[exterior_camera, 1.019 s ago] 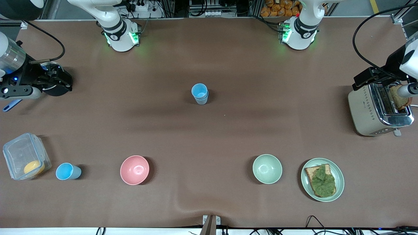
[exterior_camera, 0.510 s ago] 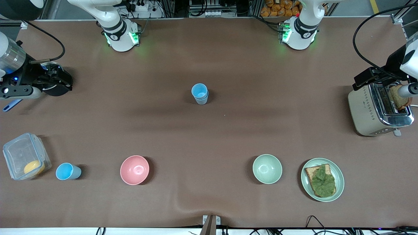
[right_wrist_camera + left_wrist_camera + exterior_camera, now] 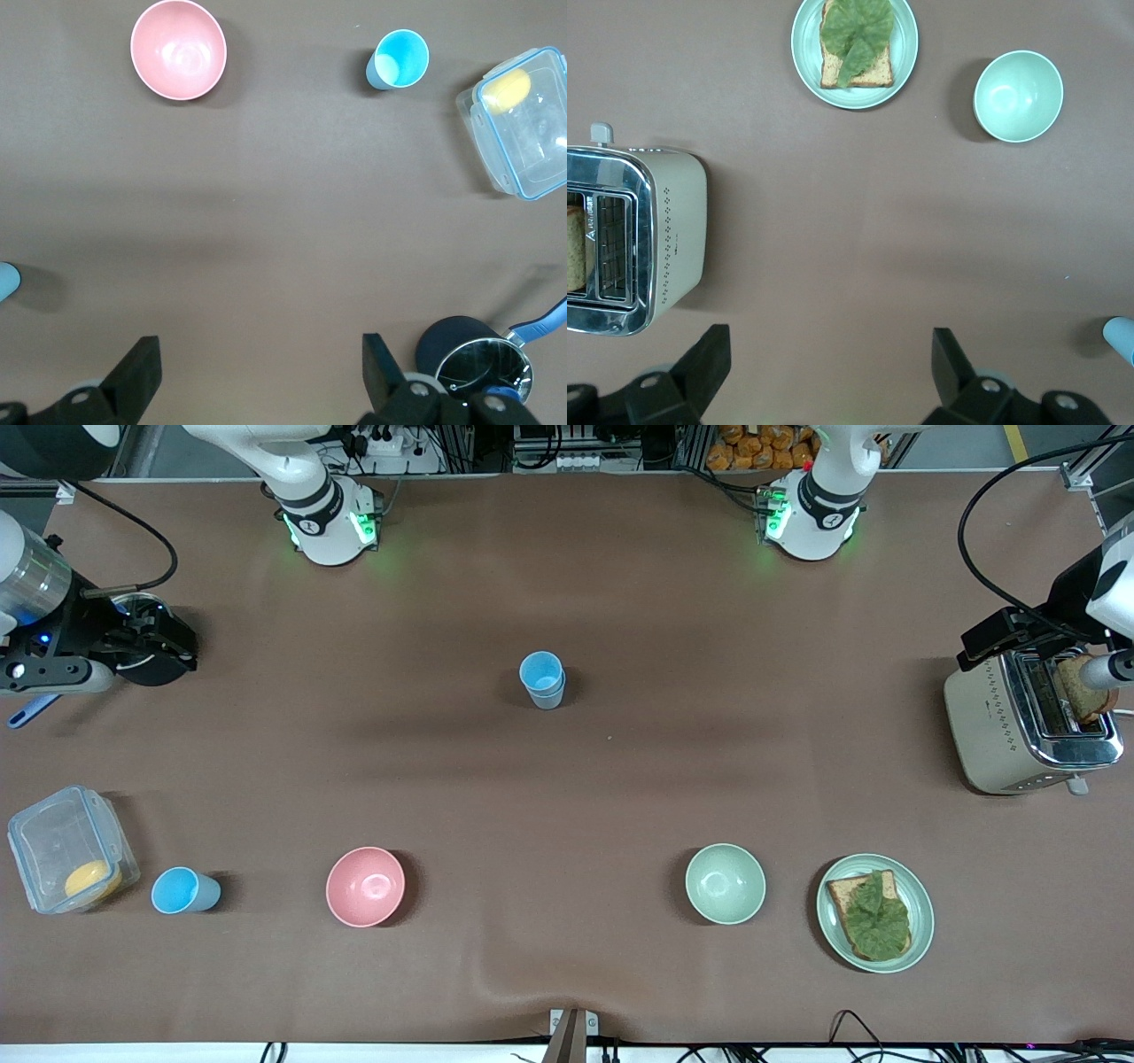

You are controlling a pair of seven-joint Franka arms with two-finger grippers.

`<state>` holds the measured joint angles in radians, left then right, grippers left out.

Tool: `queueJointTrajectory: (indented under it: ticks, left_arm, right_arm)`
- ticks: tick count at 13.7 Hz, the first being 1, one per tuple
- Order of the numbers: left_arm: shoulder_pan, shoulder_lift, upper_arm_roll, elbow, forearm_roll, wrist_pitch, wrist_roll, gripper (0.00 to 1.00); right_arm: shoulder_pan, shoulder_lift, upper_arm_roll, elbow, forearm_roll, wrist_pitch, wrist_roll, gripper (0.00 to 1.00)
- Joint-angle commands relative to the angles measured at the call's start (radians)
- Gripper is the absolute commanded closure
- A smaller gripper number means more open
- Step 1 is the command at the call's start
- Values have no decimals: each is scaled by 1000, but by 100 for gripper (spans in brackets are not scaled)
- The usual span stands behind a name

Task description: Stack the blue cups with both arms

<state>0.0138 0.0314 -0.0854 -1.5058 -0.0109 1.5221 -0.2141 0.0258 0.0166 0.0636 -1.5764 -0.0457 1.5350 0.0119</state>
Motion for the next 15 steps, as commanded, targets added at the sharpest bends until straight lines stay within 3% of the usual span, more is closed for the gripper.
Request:
queueJointTrajectory:
  ticks: [1, 15]
  left_arm:
    - [-3, -1, 12, 18, -7, -23, 24, 0]
    - [-6, -4, 6, 16, -4, -23, 24, 0]
  right_arm:
    - [-1, -7, 1, -1, 4, -7, -7, 0]
    - [-4, -9, 2, 4, 4, -18, -3, 0]
